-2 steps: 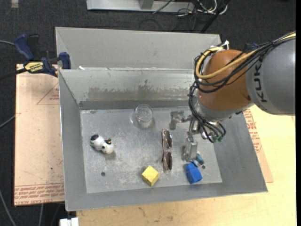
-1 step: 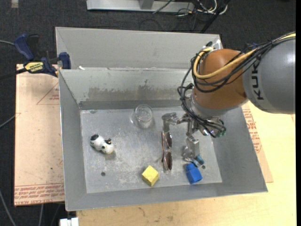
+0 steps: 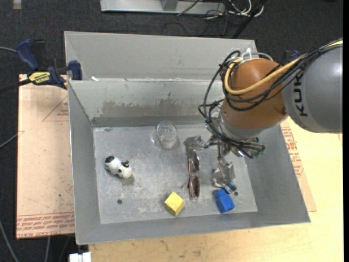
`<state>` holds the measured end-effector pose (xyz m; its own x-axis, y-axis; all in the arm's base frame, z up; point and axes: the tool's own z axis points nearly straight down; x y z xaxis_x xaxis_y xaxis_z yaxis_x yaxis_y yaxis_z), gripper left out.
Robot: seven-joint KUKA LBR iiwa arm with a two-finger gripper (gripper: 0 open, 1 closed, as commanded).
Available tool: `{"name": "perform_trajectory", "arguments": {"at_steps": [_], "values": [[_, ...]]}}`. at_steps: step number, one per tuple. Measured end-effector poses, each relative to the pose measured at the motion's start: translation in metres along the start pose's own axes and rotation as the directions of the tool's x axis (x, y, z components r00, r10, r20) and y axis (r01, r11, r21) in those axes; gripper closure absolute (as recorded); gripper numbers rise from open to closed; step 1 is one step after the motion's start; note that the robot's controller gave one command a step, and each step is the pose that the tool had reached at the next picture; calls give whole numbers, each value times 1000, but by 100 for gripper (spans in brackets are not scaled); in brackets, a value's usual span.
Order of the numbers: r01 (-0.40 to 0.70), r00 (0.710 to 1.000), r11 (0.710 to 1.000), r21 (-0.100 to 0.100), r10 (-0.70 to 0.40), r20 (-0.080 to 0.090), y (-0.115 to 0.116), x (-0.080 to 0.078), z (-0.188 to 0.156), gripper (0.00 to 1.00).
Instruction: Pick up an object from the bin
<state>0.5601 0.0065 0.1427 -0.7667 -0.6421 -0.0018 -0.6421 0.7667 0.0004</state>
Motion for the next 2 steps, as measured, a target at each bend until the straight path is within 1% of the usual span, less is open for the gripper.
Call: {"name": "perform_trajectory", "arguments": {"at_steps": [1,2], "values": [[150,989,989,1,-150,1,-7,-10,48,0],[446,895,895,-1,-446,1,-8,-16,73,100]]}}
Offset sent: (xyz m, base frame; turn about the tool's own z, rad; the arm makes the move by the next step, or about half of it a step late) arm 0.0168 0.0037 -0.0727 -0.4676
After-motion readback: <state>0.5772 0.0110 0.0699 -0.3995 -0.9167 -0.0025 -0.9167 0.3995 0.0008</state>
